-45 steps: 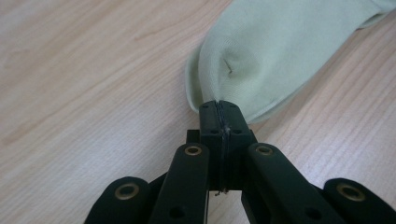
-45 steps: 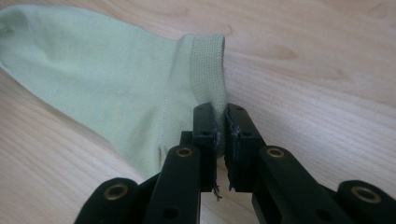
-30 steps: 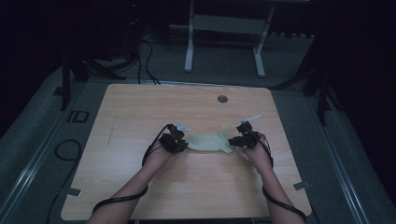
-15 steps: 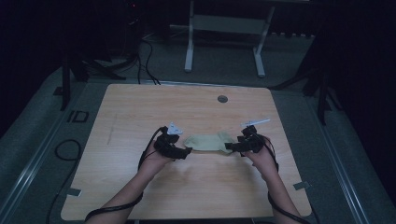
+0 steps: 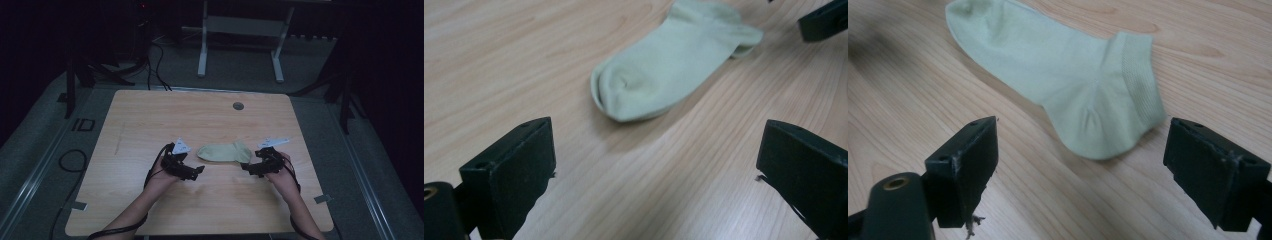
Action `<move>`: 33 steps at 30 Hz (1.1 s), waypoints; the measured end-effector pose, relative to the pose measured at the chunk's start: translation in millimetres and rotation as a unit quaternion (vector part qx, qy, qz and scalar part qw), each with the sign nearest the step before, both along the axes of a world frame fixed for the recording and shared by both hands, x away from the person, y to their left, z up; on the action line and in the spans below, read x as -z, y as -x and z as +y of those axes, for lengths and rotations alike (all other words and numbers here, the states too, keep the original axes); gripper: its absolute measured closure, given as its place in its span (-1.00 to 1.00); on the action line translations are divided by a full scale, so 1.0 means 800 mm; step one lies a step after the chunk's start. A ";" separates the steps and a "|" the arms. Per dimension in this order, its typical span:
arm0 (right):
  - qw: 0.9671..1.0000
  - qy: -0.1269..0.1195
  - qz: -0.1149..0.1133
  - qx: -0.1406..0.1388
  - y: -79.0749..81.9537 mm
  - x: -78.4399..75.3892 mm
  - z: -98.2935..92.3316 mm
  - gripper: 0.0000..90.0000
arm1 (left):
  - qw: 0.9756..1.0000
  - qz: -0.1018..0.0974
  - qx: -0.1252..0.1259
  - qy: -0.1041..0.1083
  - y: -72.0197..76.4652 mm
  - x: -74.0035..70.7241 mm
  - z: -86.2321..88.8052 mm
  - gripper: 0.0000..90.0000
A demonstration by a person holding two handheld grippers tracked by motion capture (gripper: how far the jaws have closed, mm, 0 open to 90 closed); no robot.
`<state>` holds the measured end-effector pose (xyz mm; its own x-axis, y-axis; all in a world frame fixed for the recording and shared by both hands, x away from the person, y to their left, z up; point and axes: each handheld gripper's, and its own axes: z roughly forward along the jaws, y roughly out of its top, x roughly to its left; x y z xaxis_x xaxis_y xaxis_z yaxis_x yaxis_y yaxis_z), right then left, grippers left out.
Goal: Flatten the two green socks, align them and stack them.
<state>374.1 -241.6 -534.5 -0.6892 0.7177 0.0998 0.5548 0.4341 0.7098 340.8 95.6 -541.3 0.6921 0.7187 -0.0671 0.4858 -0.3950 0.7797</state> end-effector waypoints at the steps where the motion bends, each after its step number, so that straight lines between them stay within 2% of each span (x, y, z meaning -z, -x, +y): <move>1: 1.000 0.001 -0.005 0.000 0.001 0.001 -0.003 -0.68 | 1.000 0.002 0.000 -0.001 0.001 0.001 0.002 -0.95; 2: 1.000 0.003 -0.006 0.002 0.002 0.002 -0.005 -0.68 | 1.000 0.005 -0.001 -0.007 0.001 0.003 0.004 -0.95; 7: 1.000 0.016 -0.016 0.006 0.006 0.007 -0.018 -0.69 | 1.000 0.009 0.001 -0.003 0.004 0.011 0.018 -0.95; 14: 1.000 0.016 -0.017 0.019 0.013 0.014 -0.035 -0.70 | 1.000 0.019 -0.010 -0.001 0.010 0.019 0.038 -0.95; 19: 0.999 0.015 -0.022 0.026 0.022 0.019 -0.045 -0.72 | 1.000 0.014 -0.016 0.000 0.017 0.019 0.049 -0.95; 22: 0.999 0.005 -0.025 0.032 0.027 0.020 -0.053 -0.71 | 1.000 0.011 -0.027 0.004 0.022 0.019 0.056 -0.95; 27: 0.999 0.006 -0.031 0.043 0.036 0.021 -0.066 -0.71 | 1.000 0.007 -0.027 0.003 0.029 0.020 0.068 -0.95; 29: 0.998 0.005 -0.031 0.053 0.042 0.022 -0.075 -0.70 | 0.999 0.007 -0.035 -0.006 0.035 0.023 0.077 -0.95; 33: 0.998 0.003 -0.034 0.060 0.051 0.020 -0.088 -0.69 | 0.999 0.009 -0.047 -0.008 0.040 0.024 0.089 -0.95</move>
<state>333.1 -311.7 -550.9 -0.6036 0.7956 0.0514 0.5529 0.3714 0.7459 308.6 166.7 -560.8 0.6209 0.7810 -0.0673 0.5350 -0.3595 0.7646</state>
